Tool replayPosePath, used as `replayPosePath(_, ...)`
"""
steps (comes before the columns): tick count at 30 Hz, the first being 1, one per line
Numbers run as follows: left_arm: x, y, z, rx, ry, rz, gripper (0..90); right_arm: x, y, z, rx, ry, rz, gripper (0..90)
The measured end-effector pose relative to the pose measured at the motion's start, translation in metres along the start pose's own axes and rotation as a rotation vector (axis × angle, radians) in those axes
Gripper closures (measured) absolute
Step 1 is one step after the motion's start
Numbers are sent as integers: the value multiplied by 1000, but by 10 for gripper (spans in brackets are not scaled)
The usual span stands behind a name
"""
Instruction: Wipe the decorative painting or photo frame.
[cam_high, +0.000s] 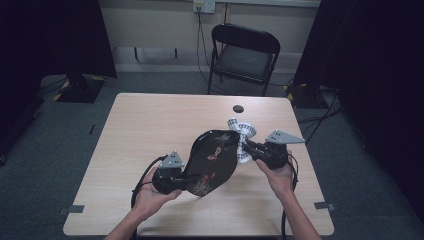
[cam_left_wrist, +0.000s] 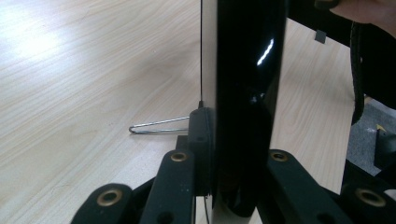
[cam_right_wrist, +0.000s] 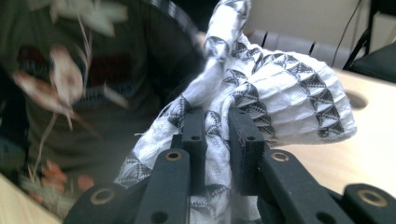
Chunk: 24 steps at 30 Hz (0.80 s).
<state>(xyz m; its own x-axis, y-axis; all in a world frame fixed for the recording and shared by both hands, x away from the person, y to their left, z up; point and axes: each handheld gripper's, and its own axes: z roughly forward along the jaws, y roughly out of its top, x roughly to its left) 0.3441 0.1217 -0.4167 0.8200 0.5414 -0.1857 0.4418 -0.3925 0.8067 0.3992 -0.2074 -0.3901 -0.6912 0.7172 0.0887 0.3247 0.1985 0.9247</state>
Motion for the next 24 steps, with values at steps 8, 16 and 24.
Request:
replayPosePath(8, 0, 0, 0, 1, 0, -2, 804, -1, -11, 8, 85, 55, -5, 789)
replayPosePath(16, 0, 0, -1, 2, 3, 2, 804, 0, -13, 10, 95, 40, -27, 791)
replayPosePath(24, 0, -1, -1, -2, 3, 1, 805, 1, -5, 3, 43, 37, -14, 787)
